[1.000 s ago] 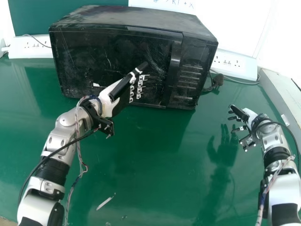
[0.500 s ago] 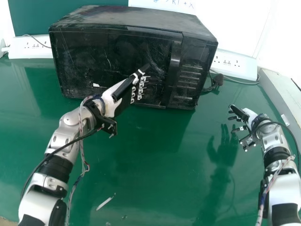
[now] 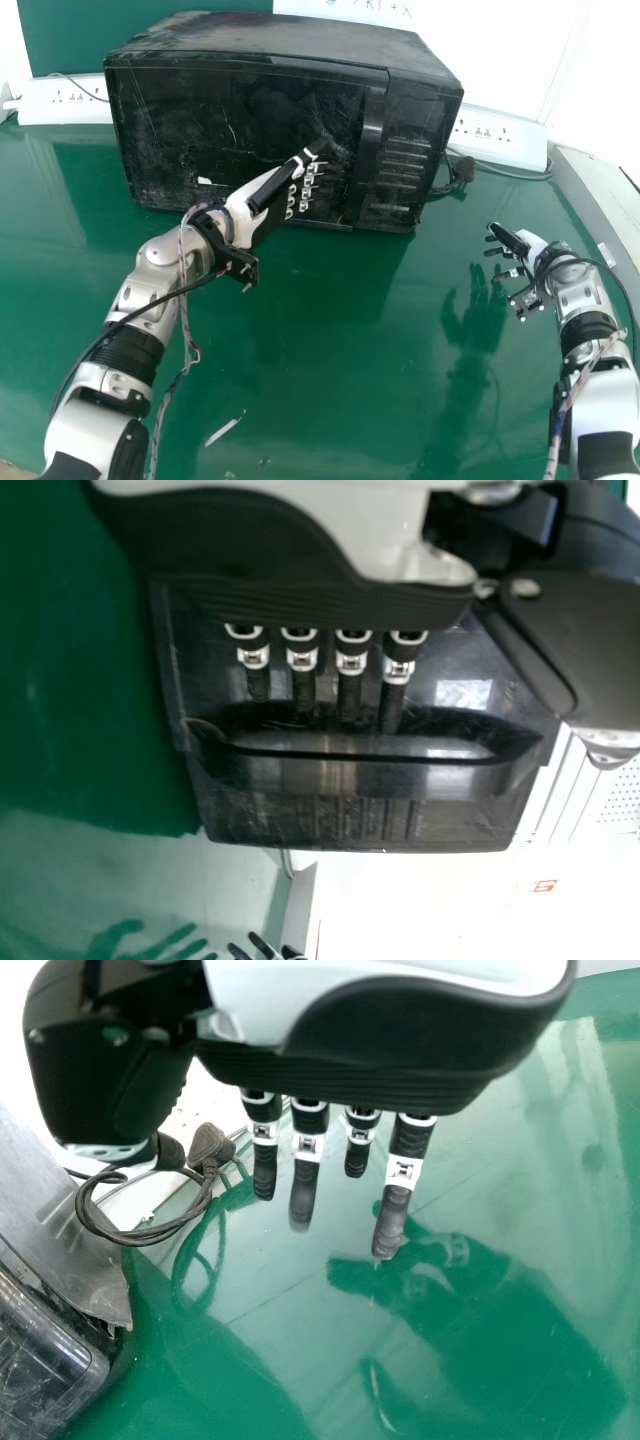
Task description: Open the door of oven
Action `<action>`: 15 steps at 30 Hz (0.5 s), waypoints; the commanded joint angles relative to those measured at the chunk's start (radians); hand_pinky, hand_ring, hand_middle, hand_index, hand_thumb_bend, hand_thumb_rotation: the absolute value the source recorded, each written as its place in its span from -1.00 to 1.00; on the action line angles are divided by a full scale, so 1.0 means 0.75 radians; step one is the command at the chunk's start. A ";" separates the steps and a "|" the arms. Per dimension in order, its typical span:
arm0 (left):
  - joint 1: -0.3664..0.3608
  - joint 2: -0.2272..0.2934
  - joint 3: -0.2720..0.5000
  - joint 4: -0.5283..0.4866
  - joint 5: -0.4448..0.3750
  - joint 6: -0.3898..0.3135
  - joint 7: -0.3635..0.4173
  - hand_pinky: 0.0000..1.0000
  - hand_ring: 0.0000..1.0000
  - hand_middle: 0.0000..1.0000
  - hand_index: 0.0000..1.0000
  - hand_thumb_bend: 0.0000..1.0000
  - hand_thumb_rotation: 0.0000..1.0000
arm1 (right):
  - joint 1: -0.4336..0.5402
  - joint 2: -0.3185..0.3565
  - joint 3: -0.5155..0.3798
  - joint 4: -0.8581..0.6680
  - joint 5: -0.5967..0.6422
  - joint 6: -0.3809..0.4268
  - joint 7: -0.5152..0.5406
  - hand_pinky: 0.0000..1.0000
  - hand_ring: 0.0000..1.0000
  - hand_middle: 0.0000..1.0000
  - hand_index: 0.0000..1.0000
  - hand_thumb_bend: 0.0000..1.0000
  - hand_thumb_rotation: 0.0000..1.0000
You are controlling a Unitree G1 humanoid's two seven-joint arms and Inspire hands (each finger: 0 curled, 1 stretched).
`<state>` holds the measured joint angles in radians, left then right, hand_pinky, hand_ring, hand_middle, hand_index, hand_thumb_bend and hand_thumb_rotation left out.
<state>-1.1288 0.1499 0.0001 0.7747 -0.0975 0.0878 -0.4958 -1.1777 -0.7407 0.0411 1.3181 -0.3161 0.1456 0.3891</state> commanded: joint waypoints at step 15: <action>-0.139 -0.070 -0.010 0.173 0.041 -0.025 0.052 0.90 0.99 0.96 0.87 1.00 0.89 | 0.069 0.056 -0.004 0.047 0.023 0.055 0.052 0.28 0.49 0.59 0.79 0.08 0.09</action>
<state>-1.2048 0.1129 -0.0004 0.8900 -0.0776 0.0853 -0.4597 -1.1779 -0.7411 0.0324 1.3156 -0.3041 0.1539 0.3876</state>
